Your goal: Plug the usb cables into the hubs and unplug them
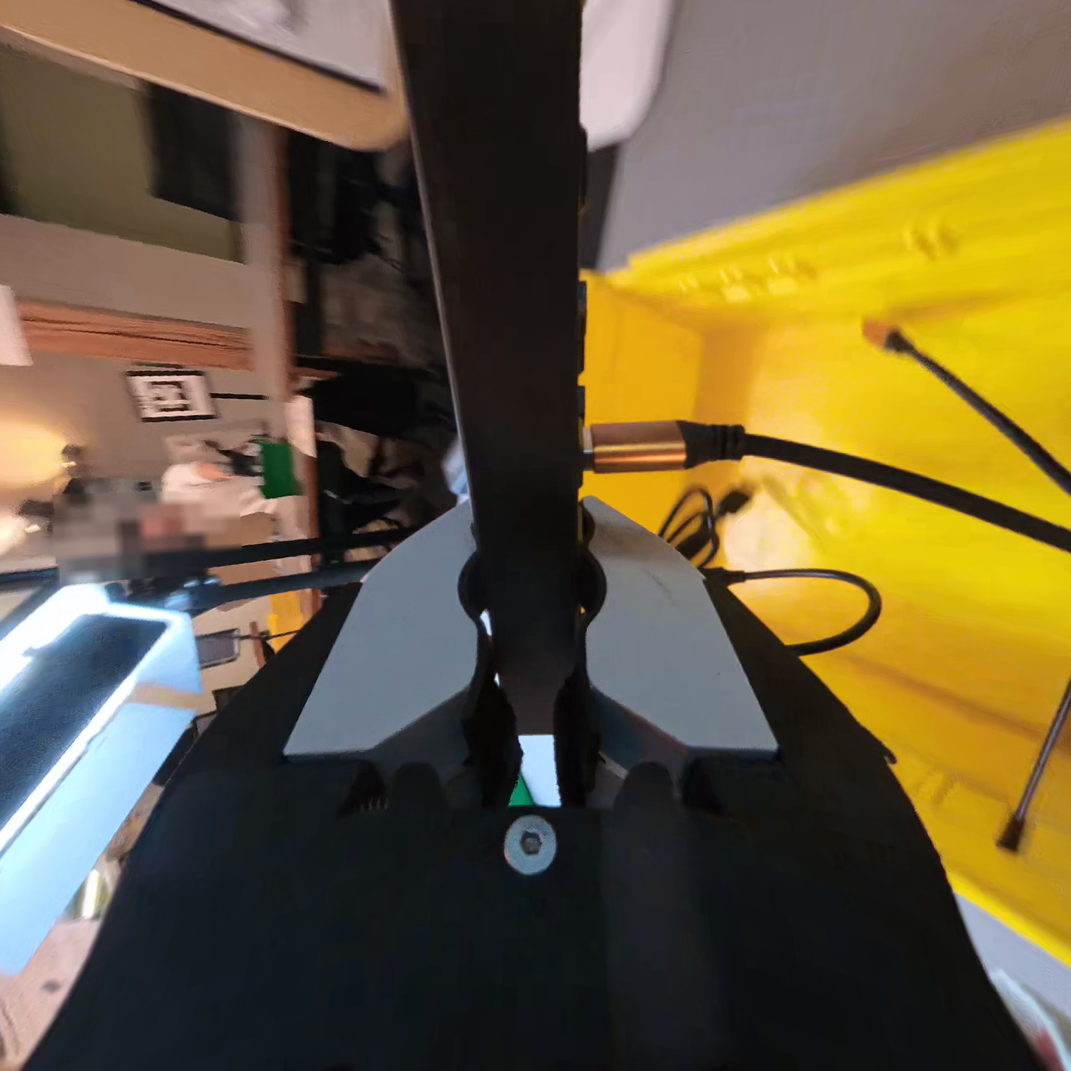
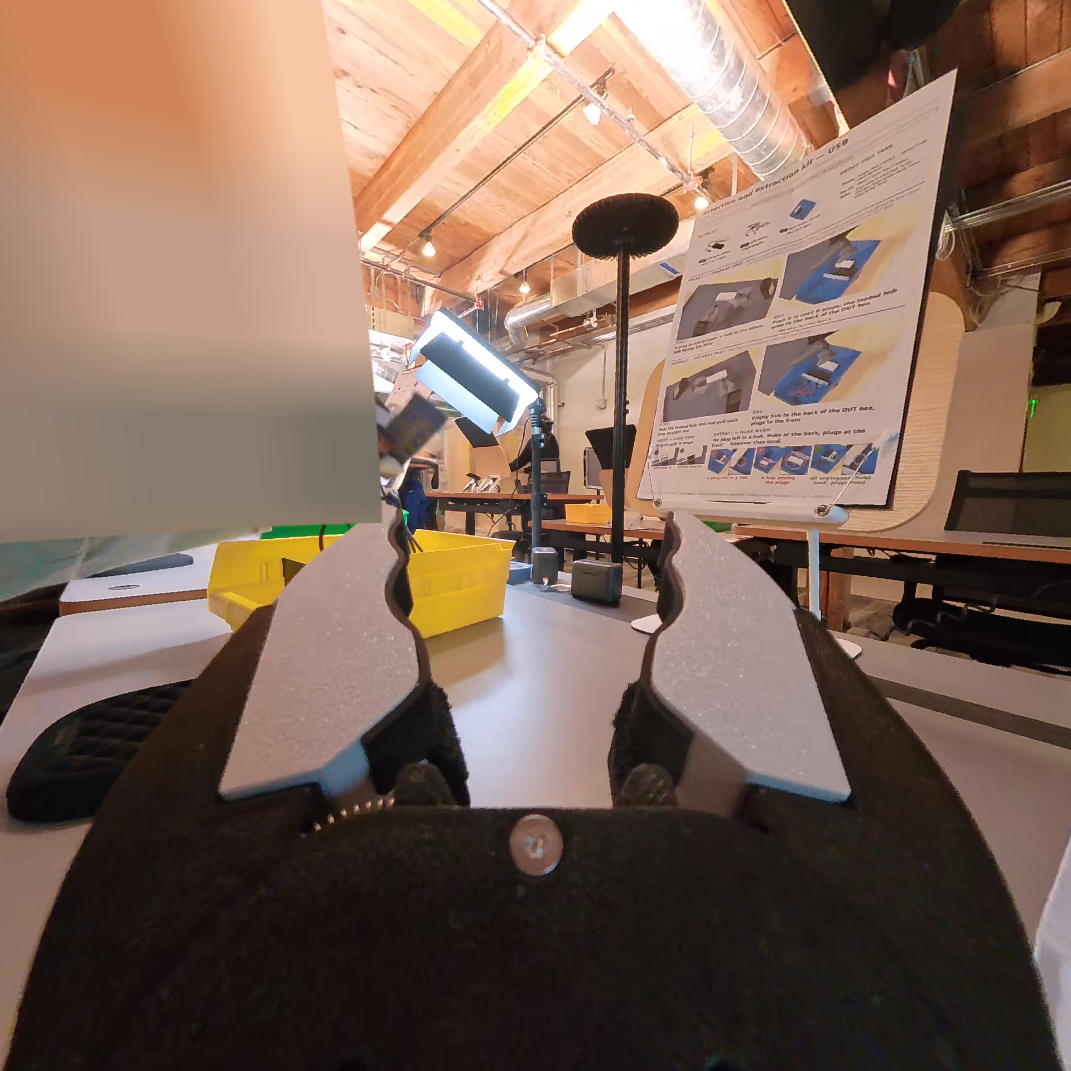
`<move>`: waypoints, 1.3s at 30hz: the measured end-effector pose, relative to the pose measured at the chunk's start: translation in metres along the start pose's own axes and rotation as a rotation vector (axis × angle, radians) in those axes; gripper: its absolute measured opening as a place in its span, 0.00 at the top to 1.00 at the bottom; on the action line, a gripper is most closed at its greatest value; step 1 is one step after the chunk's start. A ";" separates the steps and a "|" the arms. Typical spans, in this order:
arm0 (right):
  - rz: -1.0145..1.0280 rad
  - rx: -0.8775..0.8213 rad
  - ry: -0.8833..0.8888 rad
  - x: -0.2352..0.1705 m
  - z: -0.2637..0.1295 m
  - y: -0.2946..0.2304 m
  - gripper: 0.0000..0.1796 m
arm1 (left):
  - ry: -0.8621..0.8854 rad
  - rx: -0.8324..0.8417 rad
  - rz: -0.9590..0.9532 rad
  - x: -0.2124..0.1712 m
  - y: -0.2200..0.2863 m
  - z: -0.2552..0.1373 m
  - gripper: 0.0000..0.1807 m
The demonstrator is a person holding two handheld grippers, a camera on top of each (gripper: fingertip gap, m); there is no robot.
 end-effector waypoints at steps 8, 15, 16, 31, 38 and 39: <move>-0.032 -0.020 0.001 0.002 0.001 -0.001 0.55 | 0.409 0.455 -0.380 0.059 -0.021 -0.073 0.85; -0.100 -0.026 -0.029 0.004 0.002 -0.005 0.62 | 0.738 0.596 -0.588 0.139 0.023 -0.100 0.85; -0.113 -0.024 -0.029 0.006 0.003 -0.006 0.63 | 0.753 0.593 -0.603 0.150 0.035 -0.098 0.85; -0.515 -0.059 0.074 0.071 0.023 -0.077 0.81 | 0.698 0.242 -0.871 0.210 0.198 -0.027 0.85; -0.269 0.007 0.234 0.089 0.010 -0.065 0.82 | 0.811 0.163 -0.974 0.206 0.212 -0.024 0.85; -0.222 0.009 0.241 0.088 0.009 -0.062 0.83 | 0.833 0.167 -0.964 0.207 0.213 -0.025 0.85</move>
Point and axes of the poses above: each gripper's, where its closed fingertips meet, z out along the fingers, x out of its top, y = z × x across the jaws, the point moved 10 cm from there along -z, back along the fingers, and after that the axes turned 3 degrees about x, right-handed, at the moved point
